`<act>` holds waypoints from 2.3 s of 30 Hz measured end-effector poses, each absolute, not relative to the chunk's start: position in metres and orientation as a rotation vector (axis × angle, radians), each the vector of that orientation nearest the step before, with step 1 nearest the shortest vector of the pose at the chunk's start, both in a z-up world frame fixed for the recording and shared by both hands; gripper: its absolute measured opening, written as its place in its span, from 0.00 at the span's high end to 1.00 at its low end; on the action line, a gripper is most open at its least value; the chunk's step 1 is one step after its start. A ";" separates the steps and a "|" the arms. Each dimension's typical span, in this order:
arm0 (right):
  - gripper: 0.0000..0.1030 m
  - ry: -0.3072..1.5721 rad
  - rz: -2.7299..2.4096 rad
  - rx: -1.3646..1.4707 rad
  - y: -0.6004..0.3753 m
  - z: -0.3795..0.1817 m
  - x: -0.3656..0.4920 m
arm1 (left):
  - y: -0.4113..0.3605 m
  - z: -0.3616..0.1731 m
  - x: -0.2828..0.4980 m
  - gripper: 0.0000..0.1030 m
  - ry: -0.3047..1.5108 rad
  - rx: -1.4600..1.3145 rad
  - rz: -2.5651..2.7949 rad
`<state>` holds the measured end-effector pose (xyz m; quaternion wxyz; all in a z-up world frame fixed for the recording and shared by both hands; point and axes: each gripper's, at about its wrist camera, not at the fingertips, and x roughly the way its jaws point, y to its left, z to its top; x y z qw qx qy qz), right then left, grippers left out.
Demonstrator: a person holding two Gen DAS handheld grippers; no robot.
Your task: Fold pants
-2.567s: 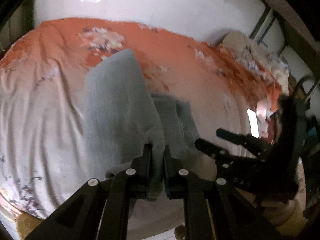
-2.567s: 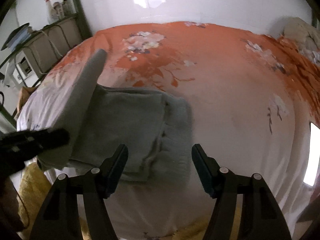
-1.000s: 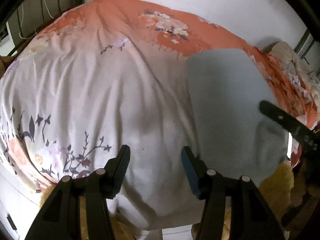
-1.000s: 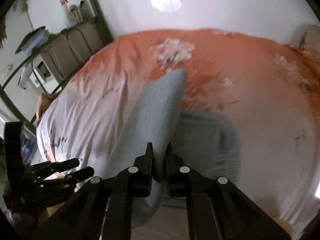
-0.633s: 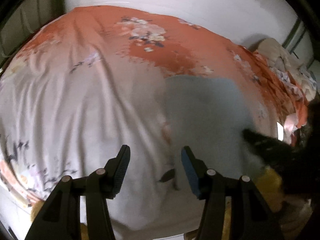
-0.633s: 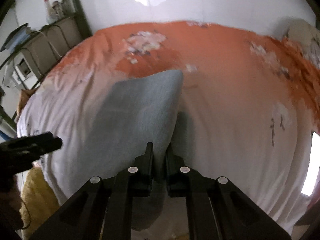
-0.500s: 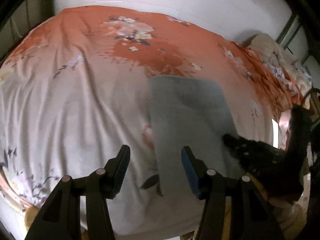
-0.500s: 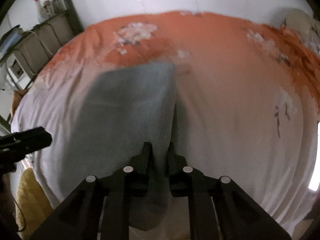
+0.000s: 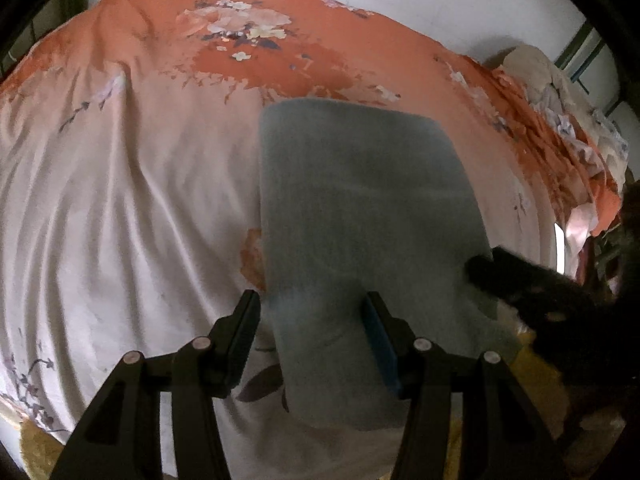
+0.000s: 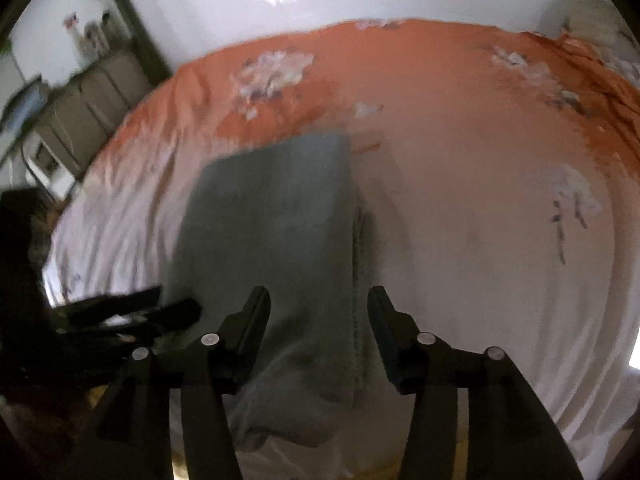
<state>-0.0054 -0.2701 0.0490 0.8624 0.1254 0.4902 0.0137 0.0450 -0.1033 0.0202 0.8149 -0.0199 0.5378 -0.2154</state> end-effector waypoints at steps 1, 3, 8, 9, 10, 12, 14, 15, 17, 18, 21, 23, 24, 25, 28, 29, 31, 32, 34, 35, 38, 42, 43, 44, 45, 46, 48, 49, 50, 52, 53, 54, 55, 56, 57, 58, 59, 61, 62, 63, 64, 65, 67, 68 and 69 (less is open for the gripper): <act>0.50 1.047 0.026 0.259 -0.269 0.042 -0.002 | -0.102 0.018 0.046 0.43 1.150 -0.055 -0.463; 0.49 1.089 0.020 0.304 -0.274 0.025 0.003 | -0.100 0.014 0.051 0.42 1.171 -0.087 -0.469; 0.37 1.097 0.050 0.449 -0.290 0.003 0.004 | -0.107 0.007 0.060 0.39 1.186 -0.133 -0.490; 0.35 1.102 0.057 0.445 -0.290 0.003 0.005 | -0.109 0.006 0.061 0.38 1.182 -0.135 -0.496; 0.33 1.112 0.066 0.430 -0.288 0.002 0.006 | -0.110 0.004 0.062 0.36 1.183 -0.134 -0.502; 0.30 1.125 0.071 0.412 -0.285 0.001 0.010 | -0.114 0.002 0.064 0.33 1.185 -0.117 -0.522; 0.28 1.128 0.066 0.382 -0.280 0.002 0.011 | -0.119 0.003 0.066 0.33 1.184 -0.088 -0.537; 0.30 1.121 0.058 0.365 -0.278 0.003 0.009 | -0.122 0.003 0.067 0.33 1.186 -0.073 -0.537; 0.37 1.095 0.059 0.371 -0.277 0.004 0.005 | -0.123 0.004 0.067 0.36 1.187 -0.063 -0.536; 0.41 1.085 0.063 0.375 -0.275 0.005 0.003 | -0.124 0.004 0.065 0.37 1.185 -0.057 -0.533; 0.43 1.076 0.050 0.375 -0.274 0.004 0.002 | -0.125 0.003 0.062 0.39 1.167 -0.038 -0.526; 0.43 1.080 0.042 0.393 -0.276 0.003 0.002 | -0.124 0.002 0.062 0.39 1.167 -0.048 -0.522; 0.43 1.081 0.043 0.398 -0.276 0.003 0.002 | -0.124 0.002 0.062 0.39 1.169 -0.057 -0.518; 0.43 1.084 0.045 0.398 -0.276 0.002 0.003 | -0.123 0.001 0.063 0.39 1.171 -0.070 -0.513; 0.42 1.091 0.069 0.419 -0.280 0.000 0.005 | -0.122 0.000 0.063 0.41 1.181 -0.106 -0.492; 0.42 1.089 0.074 0.412 -0.280 0.000 0.005 | -0.121 0.001 0.063 0.48 1.184 -0.121 -0.482; 0.48 1.077 0.081 0.384 -0.278 0.002 0.005 | -0.117 0.004 0.062 0.58 1.186 -0.155 -0.477; 0.49 1.069 0.088 0.373 -0.277 0.003 0.004 | -0.115 0.006 0.060 0.64 1.185 -0.175 -0.470; 0.60 1.052 0.101 0.385 -0.280 0.007 0.001 | -0.112 0.010 0.058 0.69 1.184 -0.202 -0.467; 0.63 1.044 0.105 0.404 -0.284 0.008 -0.001 | -0.113 0.013 0.056 0.71 1.184 -0.204 -0.468; 0.74 1.021 0.108 0.452 -0.290 0.010 -0.003 | -0.120 0.024 0.053 0.74 1.169 -0.172 -0.475; 0.78 0.999 0.111 0.473 -0.289 0.015 -0.006 | -0.124 0.036 0.047 0.75 1.144 -0.138 -0.494; 0.79 0.992 0.116 0.482 -0.287 0.018 -0.006 | -0.122 0.038 0.046 0.75 1.141 -0.137 -0.501; 0.79 0.989 0.121 0.484 -0.285 0.021 -0.006 | -0.119 0.040 0.045 0.75 1.143 -0.143 -0.509; 0.80 0.982 0.128 0.476 -0.282 0.026 -0.006 | -0.116 0.041 0.046 0.75 1.145 -0.154 -0.513; 0.80 0.976 0.137 0.464 -0.278 0.030 -0.006 | -0.110 0.043 0.048 0.76 1.147 -0.168 -0.515; 0.81 0.962 0.163 0.443 -0.266 0.040 -0.006 | -0.095 0.049 0.052 0.76 1.138 -0.199 -0.514; 0.81 0.957 0.175 0.435 -0.260 0.044 -0.006 | -0.088 0.052 0.053 0.76 1.130 -0.211 -0.512; 0.81 0.948 0.190 0.420 -0.251 0.050 -0.003 | -0.079 0.057 0.055 0.76 1.118 -0.221 -0.507; 0.81 0.929 0.214 0.400 -0.234 0.060 0.004 | -0.061 0.067 0.058 0.76 1.094 -0.241 -0.490; 0.81 0.919 0.229 0.390 -0.224 0.065 0.009 | -0.051 0.071 0.059 0.76 1.080 -0.250 -0.478; 0.81 0.913 0.243 0.382 -0.216 0.069 0.014 | -0.040 0.076 0.061 0.76 1.067 -0.256 -0.465; 0.81 0.906 0.265 0.365 -0.203 0.074 0.021 | -0.030 0.081 0.063 0.76 1.055 -0.257 -0.452; 0.81 0.903 0.279 0.352 -0.194 0.077 0.026 | -0.019 0.085 0.065 0.76 1.044 -0.259 -0.438; 0.81 0.901 0.292 0.341 -0.185 0.081 0.030 | -0.011 0.088 0.067 0.76 1.037 -0.263 -0.427; 0.81 0.898 0.304 0.329 -0.174 0.085 0.035 | -0.001 0.092 0.069 0.76 1.028 -0.273 -0.413; 0.81 0.892 0.318 0.319 -0.163 0.090 0.040 | 0.008 0.096 0.070 0.76 1.019 -0.285 -0.404; 0.81 0.884 0.340 0.311 -0.145 0.101 0.048 | 0.028 0.104 0.072 0.76 0.996 -0.321 -0.386; 0.81 0.883 0.350 0.312 -0.138 0.105 0.051 | 0.036 0.108 0.073 0.76 0.986 -0.335 -0.375; 0.81 0.881 0.362 0.309 -0.131 0.110 0.056 | 0.046 0.113 0.074 0.76 0.974 -0.343 -0.367; 0.81 0.877 0.373 0.297 -0.122 0.115 0.060 | 0.052 0.118 0.076 0.76 0.965 -0.343 -0.361; 0.81 0.873 0.378 0.286 -0.116 0.119 0.064 | 0.057 0.121 0.078 0.76 0.957 -0.343 -0.356; 0.81 0.868 0.388 0.270 -0.107 0.127 0.071 | 0.067 0.129 0.083 0.76 0.941 -0.342 -0.344; 0.81 0.868 0.388 0.261 -0.102 0.131 0.075 | 0.071 0.131 0.086 0.76 0.935 -0.339 -0.343; 0.81 0.869 0.387 0.259 -0.100 0.133 0.078 | 0.074 0.132 0.088 0.76 0.930 -0.338 -0.340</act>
